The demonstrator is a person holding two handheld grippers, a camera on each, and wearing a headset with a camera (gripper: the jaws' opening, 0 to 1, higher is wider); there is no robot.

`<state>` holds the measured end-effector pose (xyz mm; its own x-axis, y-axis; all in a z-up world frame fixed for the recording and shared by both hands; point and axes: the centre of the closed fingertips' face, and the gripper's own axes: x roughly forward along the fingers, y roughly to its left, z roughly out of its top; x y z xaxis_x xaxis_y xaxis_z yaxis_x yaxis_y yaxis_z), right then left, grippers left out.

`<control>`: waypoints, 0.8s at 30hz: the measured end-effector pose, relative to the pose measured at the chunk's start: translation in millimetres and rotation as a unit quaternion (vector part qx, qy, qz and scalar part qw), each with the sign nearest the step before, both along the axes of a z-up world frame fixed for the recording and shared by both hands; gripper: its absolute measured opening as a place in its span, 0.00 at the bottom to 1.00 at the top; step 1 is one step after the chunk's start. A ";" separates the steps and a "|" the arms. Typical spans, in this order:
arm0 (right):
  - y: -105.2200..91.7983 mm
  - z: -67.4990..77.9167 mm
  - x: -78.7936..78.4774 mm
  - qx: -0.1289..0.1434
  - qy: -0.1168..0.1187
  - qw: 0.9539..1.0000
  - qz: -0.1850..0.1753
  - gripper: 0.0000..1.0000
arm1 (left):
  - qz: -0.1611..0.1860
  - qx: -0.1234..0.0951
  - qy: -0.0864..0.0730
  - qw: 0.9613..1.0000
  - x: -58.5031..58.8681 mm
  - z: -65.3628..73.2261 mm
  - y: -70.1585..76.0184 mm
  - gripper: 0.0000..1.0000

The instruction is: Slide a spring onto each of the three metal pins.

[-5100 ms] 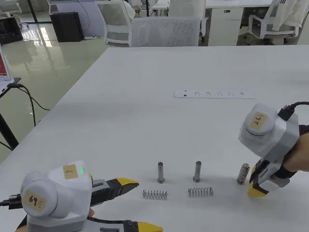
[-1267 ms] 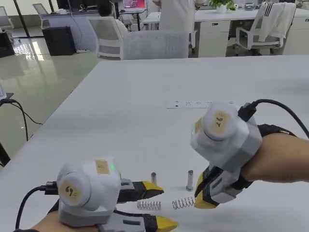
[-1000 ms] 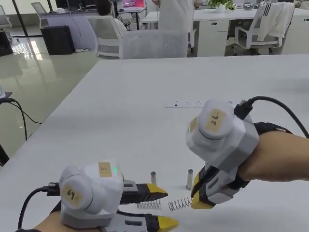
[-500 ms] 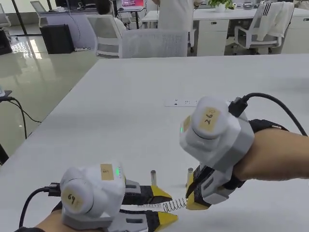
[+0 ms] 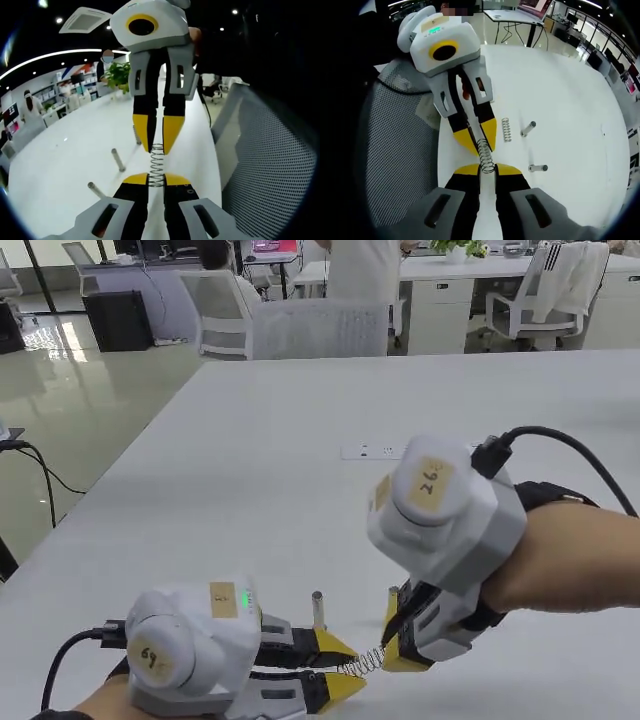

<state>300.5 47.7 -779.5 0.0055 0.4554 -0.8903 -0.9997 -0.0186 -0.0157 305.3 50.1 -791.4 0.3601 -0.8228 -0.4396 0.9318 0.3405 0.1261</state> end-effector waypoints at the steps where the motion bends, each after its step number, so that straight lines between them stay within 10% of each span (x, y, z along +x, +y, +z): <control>1: 0.4 0.5 -0.2 0.001 0.000 1.000 0.000 0.08 | 0.000 0.000 0.000 1.000 0.0 0.0 0.0 0.03; 24: 20.9 16.8 -6.3 0.020 -0.023 0.999 0.030 0.08 | -0.005 -0.002 -0.001 1.000 -2.9 2.1 -1.9 0.02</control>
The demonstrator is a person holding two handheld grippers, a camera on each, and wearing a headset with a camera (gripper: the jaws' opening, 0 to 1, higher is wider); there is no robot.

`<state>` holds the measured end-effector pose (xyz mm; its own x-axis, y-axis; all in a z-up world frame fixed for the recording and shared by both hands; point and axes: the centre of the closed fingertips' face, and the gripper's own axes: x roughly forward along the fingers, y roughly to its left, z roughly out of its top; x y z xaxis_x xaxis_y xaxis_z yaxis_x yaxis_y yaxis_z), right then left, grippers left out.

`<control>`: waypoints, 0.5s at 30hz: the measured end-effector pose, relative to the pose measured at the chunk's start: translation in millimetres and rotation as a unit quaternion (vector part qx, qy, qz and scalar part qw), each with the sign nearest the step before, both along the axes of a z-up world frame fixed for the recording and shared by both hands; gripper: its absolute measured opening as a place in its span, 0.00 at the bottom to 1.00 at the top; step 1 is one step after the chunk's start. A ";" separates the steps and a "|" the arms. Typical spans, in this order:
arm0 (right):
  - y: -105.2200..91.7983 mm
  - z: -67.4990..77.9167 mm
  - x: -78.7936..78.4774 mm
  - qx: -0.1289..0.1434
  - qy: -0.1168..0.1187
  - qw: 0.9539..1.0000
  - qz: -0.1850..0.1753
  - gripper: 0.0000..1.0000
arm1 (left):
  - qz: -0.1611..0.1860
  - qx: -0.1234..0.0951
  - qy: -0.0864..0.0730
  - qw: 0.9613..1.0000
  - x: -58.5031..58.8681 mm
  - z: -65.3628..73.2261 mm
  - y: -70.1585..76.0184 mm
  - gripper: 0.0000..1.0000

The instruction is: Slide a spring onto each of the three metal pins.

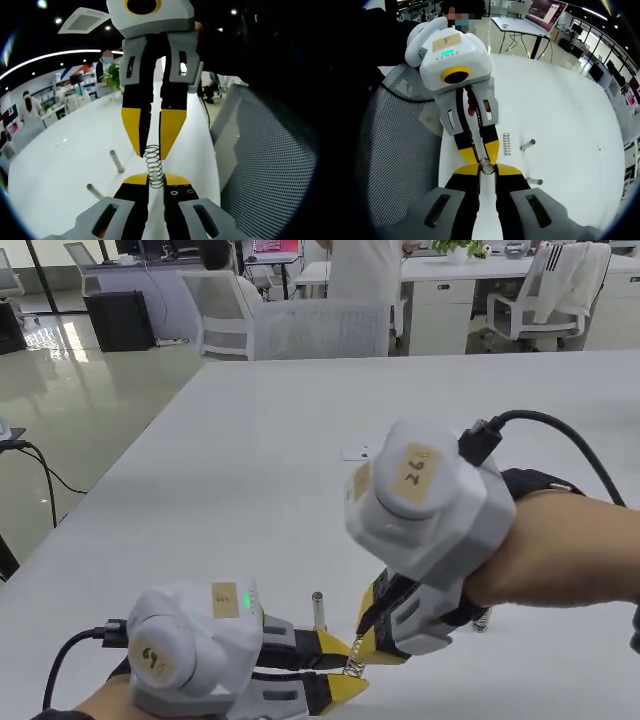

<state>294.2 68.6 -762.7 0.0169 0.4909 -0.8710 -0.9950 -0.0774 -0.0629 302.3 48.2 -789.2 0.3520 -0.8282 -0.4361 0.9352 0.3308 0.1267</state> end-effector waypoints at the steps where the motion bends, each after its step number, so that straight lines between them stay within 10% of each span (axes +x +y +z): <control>1: -0.1 -0.2 -0.1 -0.001 0.000 1.000 0.000 0.08 | 0.000 0.000 0.000 1.000 -0.1 -0.1 0.0 0.02; 15: -3.8 -9.3 -2.5 -0.019 0.010 1.000 0.013 0.12 | -0.003 0.000 0.001 1.000 -1.4 0.3 -0.8 0.02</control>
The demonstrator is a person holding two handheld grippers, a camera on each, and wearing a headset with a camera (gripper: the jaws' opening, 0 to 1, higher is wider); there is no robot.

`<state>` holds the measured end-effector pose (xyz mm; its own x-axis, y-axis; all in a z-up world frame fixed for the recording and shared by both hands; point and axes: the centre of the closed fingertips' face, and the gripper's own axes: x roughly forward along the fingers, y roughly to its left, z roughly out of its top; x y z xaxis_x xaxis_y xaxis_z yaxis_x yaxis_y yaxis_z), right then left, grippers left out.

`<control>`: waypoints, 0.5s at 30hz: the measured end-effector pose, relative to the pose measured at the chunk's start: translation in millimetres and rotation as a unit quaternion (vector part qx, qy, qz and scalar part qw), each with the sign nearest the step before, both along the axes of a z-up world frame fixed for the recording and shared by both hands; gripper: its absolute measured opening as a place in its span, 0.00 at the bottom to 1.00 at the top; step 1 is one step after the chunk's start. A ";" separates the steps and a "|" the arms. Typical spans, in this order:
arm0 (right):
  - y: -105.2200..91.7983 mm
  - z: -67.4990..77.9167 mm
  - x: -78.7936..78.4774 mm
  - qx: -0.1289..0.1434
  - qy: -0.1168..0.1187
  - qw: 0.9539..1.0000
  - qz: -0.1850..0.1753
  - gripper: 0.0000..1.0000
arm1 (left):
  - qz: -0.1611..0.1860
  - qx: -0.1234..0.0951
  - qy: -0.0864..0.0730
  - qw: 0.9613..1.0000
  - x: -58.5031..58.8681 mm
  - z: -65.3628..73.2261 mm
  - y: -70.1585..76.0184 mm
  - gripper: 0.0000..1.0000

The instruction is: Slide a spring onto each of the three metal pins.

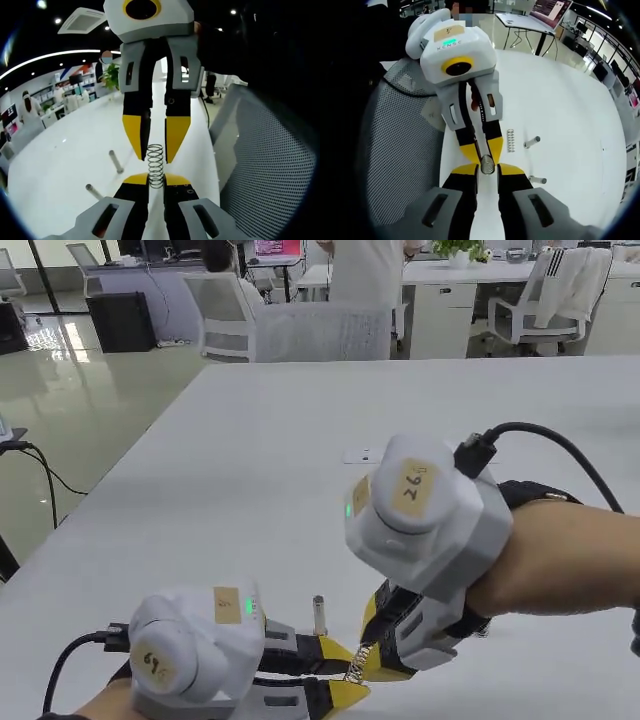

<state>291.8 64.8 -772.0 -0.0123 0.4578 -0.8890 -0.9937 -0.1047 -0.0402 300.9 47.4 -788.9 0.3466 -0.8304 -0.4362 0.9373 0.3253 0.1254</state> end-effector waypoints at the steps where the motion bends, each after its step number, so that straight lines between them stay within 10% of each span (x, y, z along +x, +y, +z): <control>1: 0.0 -0.7 0.0 -0.001 0.000 1.000 0.001 0.12 | 0.000 0.000 0.000 1.000 -0.1 0.1 -0.2 0.02; 15: 0.0 -5.5 -2.0 -0.008 0.008 1.000 0.003 0.09 | -0.007 -0.013 -0.006 1.000 -1.5 6.5 -4.2 0.02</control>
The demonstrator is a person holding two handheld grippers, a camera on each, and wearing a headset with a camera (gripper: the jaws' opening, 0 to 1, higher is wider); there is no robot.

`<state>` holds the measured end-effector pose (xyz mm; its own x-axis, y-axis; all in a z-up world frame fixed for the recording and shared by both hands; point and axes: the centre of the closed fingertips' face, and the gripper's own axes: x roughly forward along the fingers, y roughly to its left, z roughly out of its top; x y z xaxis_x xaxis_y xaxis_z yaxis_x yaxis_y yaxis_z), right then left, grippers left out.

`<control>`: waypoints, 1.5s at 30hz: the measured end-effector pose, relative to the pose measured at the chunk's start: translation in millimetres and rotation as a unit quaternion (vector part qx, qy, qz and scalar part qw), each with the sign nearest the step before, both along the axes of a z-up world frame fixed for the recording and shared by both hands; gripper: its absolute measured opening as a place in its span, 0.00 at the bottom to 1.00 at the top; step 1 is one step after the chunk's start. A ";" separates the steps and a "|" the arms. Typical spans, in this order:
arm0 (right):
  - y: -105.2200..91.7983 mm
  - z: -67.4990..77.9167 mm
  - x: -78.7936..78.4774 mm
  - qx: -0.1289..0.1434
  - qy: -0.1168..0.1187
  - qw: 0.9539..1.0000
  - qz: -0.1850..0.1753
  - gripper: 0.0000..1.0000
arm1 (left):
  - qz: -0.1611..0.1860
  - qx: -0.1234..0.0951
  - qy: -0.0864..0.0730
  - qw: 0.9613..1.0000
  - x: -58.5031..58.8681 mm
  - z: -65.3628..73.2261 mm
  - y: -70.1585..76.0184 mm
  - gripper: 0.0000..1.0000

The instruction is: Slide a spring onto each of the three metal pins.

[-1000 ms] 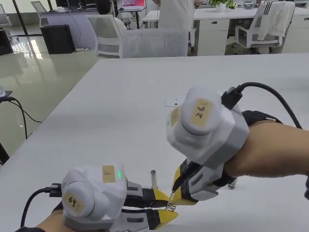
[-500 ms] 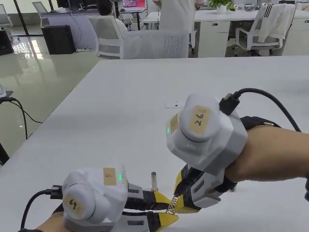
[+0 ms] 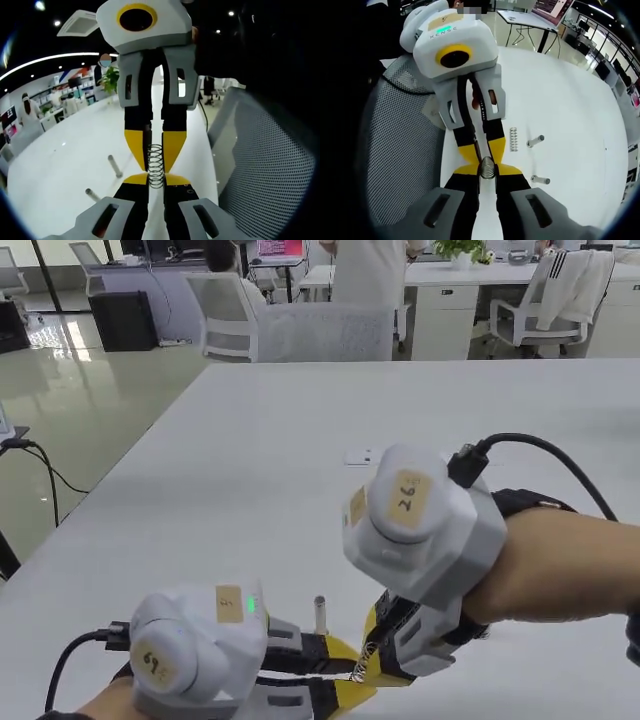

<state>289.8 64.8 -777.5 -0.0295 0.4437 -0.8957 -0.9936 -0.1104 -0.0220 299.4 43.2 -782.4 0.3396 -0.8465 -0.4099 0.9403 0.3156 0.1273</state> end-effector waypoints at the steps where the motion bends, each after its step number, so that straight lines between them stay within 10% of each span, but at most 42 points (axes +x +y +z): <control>1: 0.1 0.1 0.1 0.000 0.000 1.000 -0.001 0.09 | 0.000 0.000 0.000 1.000 0.1 0.0 0.1 0.02; 45: -26.9 -3.5 23.8 -0.025 -0.009 0.999 -0.042 0.08 | 0.108 -0.030 0.044 0.993 14.6 2.3 60.8 0.34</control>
